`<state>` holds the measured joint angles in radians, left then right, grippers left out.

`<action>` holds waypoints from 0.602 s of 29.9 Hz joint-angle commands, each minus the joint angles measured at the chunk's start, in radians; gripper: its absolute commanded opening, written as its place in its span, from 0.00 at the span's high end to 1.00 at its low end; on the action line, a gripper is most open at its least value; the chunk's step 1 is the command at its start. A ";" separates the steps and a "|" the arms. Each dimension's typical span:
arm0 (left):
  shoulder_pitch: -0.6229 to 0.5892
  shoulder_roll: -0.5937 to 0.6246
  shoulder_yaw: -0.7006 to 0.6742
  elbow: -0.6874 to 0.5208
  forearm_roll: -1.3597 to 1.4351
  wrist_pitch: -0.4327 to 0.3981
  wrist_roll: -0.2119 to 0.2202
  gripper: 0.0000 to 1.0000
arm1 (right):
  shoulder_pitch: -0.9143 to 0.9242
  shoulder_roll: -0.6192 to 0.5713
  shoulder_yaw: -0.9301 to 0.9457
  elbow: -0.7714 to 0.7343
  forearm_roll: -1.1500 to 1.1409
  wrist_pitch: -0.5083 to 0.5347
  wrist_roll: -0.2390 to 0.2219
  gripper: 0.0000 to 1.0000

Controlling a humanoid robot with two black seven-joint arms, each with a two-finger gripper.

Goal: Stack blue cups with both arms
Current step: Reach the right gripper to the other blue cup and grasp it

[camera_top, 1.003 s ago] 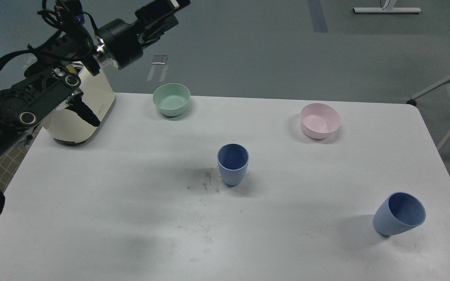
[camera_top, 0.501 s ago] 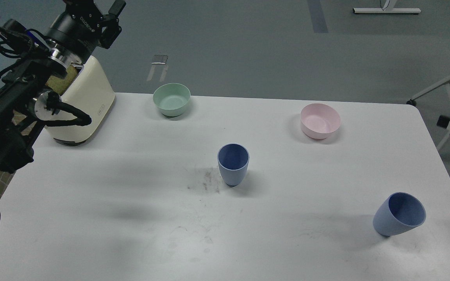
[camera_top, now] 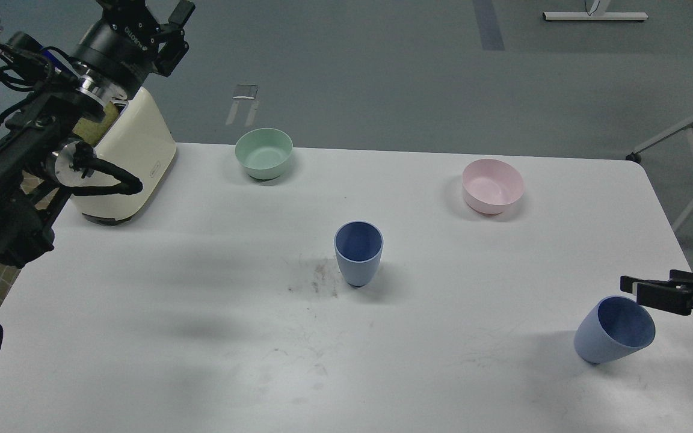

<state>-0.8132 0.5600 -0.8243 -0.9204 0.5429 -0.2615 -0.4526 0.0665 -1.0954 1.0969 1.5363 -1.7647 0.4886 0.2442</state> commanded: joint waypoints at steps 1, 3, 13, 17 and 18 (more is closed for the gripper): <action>0.002 0.000 0.001 0.000 0.000 0.001 0.000 0.03 | -0.019 0.000 -0.002 0.004 -0.012 0.000 0.000 0.05; 0.002 0.000 0.001 0.000 -0.001 0.001 0.000 0.03 | -0.030 0.000 -0.002 0.010 -0.012 0.000 0.000 0.05; 0.005 0.000 0.004 0.000 0.002 0.001 0.002 0.03 | -0.043 0.000 -0.020 0.016 -0.039 0.000 0.000 0.22; 0.011 0.000 0.004 0.000 0.002 0.001 0.002 0.03 | -0.047 0.009 -0.029 0.018 -0.062 0.000 -0.002 0.56; 0.015 0.000 0.004 0.000 0.000 0.001 0.002 0.03 | -0.047 0.009 -0.035 0.018 -0.067 0.000 -0.002 0.59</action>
<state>-0.8038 0.5599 -0.8206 -0.9204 0.5444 -0.2607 -0.4510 0.0210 -1.0883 1.0725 1.5526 -1.8169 0.4886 0.2438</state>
